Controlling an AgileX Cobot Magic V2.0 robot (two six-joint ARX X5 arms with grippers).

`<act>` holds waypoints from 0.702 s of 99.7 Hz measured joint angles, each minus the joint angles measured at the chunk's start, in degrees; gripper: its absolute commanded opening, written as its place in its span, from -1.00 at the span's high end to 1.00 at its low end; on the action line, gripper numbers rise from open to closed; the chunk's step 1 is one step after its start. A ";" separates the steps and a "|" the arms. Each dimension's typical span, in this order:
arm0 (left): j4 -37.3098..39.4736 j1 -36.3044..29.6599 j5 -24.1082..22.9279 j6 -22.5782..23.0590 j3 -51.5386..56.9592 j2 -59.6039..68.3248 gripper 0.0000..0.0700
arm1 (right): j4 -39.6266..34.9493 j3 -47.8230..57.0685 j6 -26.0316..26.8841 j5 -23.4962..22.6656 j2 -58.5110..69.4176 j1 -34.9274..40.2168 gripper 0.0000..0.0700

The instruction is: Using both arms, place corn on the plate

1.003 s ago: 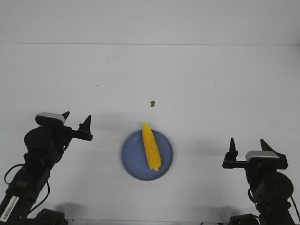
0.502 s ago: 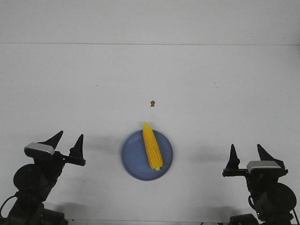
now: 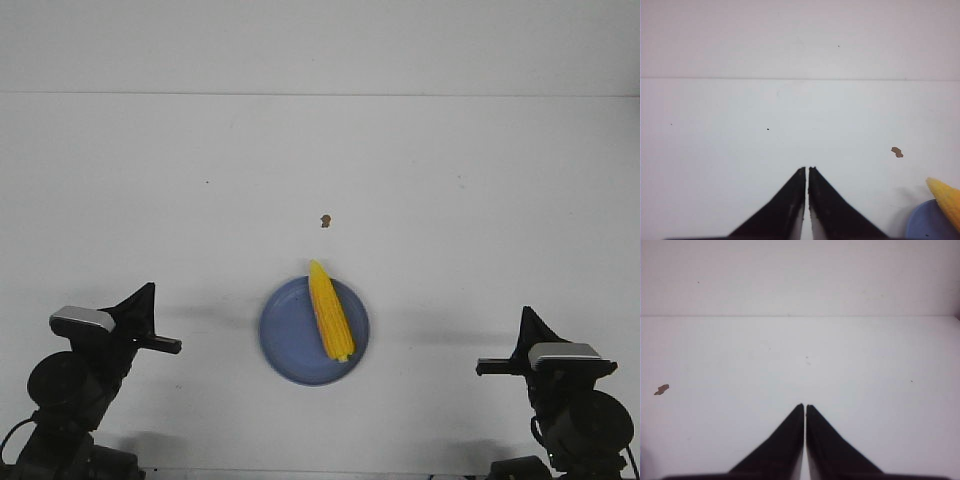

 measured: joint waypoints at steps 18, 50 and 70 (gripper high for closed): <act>0.22 0.00 0.00 0.00 0.00 -0.24 0.96 | 0.00 0.00 0.00 0.02 0.00 0.00 0.97; 0.24 0.00 0.00 0.00 0.00 -0.61 0.96 | 0.00 0.00 0.00 0.02 0.00 0.00 0.97; 0.24 0.00 0.00 0.00 0.00 -0.61 0.96 | 0.02 0.00 0.00 0.02 0.00 0.00 0.97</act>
